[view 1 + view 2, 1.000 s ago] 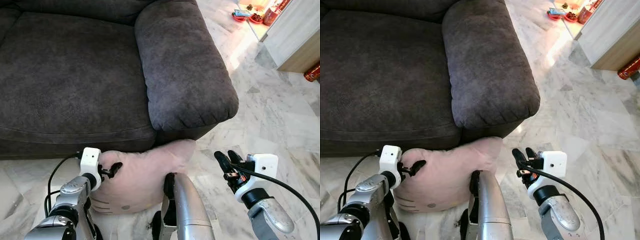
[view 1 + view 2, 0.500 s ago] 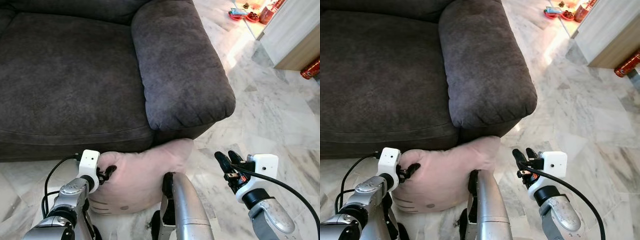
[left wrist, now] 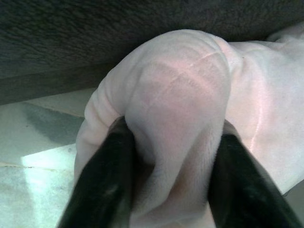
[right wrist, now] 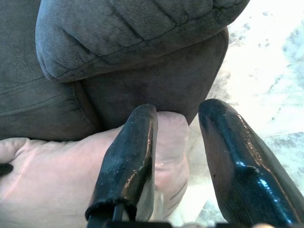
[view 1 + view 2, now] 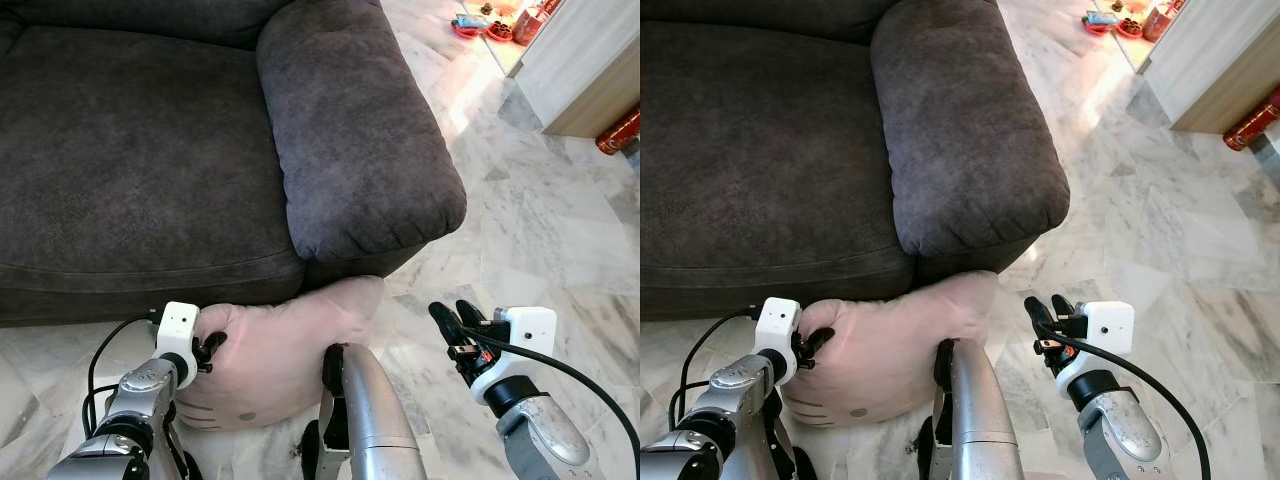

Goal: Move the pillow to the sofa from floor

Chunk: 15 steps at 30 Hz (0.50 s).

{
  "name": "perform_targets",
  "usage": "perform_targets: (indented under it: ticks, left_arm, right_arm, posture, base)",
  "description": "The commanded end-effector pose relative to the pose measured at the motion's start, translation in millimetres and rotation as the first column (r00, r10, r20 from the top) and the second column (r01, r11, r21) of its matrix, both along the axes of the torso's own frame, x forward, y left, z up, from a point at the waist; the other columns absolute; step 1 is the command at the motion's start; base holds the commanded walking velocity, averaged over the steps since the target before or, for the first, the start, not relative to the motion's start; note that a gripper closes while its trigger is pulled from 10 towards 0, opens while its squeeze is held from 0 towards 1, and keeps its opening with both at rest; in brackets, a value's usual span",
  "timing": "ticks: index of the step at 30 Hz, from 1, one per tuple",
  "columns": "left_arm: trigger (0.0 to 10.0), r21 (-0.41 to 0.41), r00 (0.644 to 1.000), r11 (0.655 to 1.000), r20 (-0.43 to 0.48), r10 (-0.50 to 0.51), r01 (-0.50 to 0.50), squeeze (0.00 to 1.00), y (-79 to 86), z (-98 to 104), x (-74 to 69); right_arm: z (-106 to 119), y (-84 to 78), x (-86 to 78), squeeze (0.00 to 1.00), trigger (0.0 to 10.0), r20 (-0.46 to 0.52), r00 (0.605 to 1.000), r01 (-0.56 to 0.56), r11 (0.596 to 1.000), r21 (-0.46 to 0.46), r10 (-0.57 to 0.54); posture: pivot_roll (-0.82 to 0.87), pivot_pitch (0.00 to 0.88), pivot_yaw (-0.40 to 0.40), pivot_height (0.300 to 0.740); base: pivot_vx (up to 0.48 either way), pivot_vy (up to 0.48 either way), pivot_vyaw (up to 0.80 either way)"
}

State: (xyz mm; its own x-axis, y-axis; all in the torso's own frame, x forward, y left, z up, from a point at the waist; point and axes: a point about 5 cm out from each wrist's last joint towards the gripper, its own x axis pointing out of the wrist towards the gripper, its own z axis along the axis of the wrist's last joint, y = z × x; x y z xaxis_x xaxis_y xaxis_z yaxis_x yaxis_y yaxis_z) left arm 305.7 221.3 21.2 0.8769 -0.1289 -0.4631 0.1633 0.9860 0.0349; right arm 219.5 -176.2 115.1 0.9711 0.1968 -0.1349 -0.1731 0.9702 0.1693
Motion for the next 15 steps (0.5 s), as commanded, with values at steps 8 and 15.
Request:
perform_targets:
  ticks: [8, 15]
  left_arm:
    - [0.0, 0.0, 0.997, 1.0, -0.082, -0.013, 0.013, 0.0, -3.9, -17.9, -14.6]
    - [0.0, 0.0, 0.997, 1.0, -0.079, -0.018, 0.018, 0.0, -4.1, -17.3, -14.1]
  right_arm:
    - [1.2, -6.8, -2.5, 0.0, 10.0, -0.008, 1.0, 0.018, 1.0, -0.015, -0.018]
    - [0.8, -6.1, -0.4, 0.0, 10.0, -0.006, 1.0, 0.017, 1.0, -0.01, -0.017]
  posture:
    - [-0.17, 0.261, -0.275, 0.513]
    - [-0.16, 0.259, -0.274, 0.513]
  base:
    - [0.0, 0.0, 0.0]
    - [0.0, 0.0, 0.0]
